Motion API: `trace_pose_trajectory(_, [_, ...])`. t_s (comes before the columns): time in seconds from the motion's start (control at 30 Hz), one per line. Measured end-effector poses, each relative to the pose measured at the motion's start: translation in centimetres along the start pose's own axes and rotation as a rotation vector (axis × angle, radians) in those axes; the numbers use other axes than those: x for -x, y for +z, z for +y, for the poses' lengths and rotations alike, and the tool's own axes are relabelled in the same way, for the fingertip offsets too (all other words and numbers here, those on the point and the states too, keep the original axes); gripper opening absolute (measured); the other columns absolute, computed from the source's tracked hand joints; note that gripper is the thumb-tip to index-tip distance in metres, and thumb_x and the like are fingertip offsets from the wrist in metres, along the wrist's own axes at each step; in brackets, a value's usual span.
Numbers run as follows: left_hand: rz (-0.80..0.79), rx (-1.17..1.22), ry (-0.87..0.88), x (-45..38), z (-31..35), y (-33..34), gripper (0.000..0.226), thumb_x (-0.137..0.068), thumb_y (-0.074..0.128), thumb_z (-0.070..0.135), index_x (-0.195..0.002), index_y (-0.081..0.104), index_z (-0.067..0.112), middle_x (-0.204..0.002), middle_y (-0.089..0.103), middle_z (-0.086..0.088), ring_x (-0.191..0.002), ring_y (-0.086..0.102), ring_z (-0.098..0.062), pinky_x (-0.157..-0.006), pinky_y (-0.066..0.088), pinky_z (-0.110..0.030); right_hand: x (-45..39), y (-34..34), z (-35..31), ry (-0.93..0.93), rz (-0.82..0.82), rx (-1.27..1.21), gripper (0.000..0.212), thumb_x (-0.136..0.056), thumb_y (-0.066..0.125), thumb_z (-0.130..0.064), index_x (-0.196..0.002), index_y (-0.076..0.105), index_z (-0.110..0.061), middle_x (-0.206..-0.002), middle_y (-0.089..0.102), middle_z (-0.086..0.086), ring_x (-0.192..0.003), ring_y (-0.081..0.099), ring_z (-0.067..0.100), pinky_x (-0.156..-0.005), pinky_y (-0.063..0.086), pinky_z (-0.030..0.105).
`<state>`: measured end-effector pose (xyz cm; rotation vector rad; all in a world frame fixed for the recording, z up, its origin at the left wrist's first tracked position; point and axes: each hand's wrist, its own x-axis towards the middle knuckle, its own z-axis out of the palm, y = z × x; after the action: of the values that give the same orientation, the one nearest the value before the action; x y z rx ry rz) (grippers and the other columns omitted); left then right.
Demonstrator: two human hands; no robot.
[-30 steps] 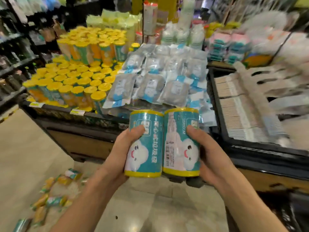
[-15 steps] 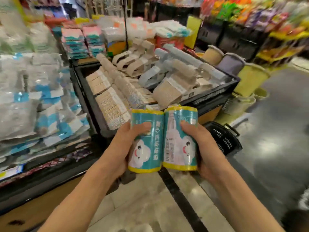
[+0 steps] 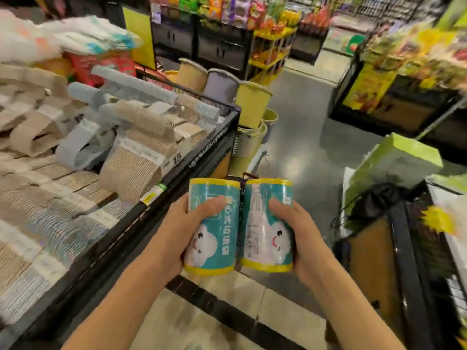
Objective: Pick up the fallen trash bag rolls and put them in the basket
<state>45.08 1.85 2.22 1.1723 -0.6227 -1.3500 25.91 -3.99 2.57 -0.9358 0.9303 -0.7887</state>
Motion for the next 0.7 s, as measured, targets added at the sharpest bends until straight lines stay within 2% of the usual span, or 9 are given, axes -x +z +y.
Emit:
trace_pose_trajectory(0.17, [-0.099, -0.03, -0.026, -5.6, 0.4, 1.5, 0.048, -0.072, 0.073, 0.031, -0.114, 0.067, 0.008, -0.102, 0.075, -0.017, -0.092, 0.072, -0.037, -0.082, 0.058, -0.053, -2.7, -3.5, -1.6, -0.045, 0.146, 0.09, 0.07, -0.067, 0.081, -0.041, -0.127, 0.059, -0.014, -0.109, 0.076, 0.013, -0.097, 0.074, 0.035, -0.085, 0.06, 0.051])
trace_pose_trajectory(0.27, [-0.145, -0.05, -0.053, -8.9, 0.0, 3.0, 0.052, -0.072, 0.072, 0.032, -0.118, 0.064, 0.009, -0.104, 0.074, -0.016, -0.093, 0.072, -0.036, -0.082, 0.059, -0.051, -4.4, -5.7, -2.6, -0.072, 0.203, 0.086, 0.059, -0.073, 0.074, -0.037, -0.125, 0.06, -0.014, -0.107, 0.077, 0.011, -0.095, 0.074, 0.034, -0.083, 0.061, 0.05])
trace_pose_trajectory(0.4, [-0.184, -0.071, -0.096, -13.0, -0.6, 6.0, 0.054, -0.072, 0.073, 0.033, -0.118, 0.063, 0.007, -0.104, 0.074, -0.019, -0.091, 0.073, -0.036, -0.077, 0.059, -0.046, -6.9, -9.2, -3.7, -0.086, 0.243, 0.056, 0.056, -0.072, 0.072, -0.036, -0.123, 0.062, -0.014, -0.105, 0.077, 0.01, -0.09, 0.075, 0.029, -0.076, 0.061, 0.044])
trace_pose_trajectory(0.53, [-0.151, -0.081, -0.106, -17.1, -1.1, 10.0, 0.052, -0.073, 0.074, 0.03, -0.118, 0.062, 0.005, -0.103, 0.074, -0.019, -0.09, 0.073, -0.035, -0.078, 0.059, -0.046, -10.3, -13.5, -5.0, -0.089, 0.24, 0.016, 0.053, -0.074, 0.073, -0.034, -0.122, 0.061, -0.014, -0.104, 0.077, 0.011, -0.09, 0.075, 0.03, -0.078, 0.063, 0.045])
trace_pose_trajectory(0.6, [-0.122, -0.075, -0.109, -19.1, -1.4, 12.0, 0.05, -0.075, 0.079, 0.026, -0.117, 0.062, 0.004, -0.102, 0.074, -0.019, -0.088, 0.073, -0.033, -0.075, 0.059, -0.043, -12.3, -15.6, -5.8, -0.075, 0.214, 0.012, 0.054, -0.077, 0.08, -0.033, -0.123, 0.06, -0.014, -0.105, 0.077, 0.011, -0.093, 0.075, 0.031, -0.08, 0.062, 0.048])
trace_pose_trajectory(0.7, [-0.049, -0.062, -0.113, -22.0, -1.5, 15.0, 0.051, -0.072, 0.08, 0.027, -0.115, 0.063, 0.005, -0.103, 0.073, -0.019, -0.088, 0.073, -0.033, -0.075, 0.06, -0.043, -15.7, -18.8, -7.9, -0.058, 0.174, 0.029, 0.053, -0.072, 0.072, -0.037, -0.12, 0.06, -0.017, -0.1, 0.078, 0.007, -0.089, 0.076, 0.029, -0.076, 0.063, 0.044])
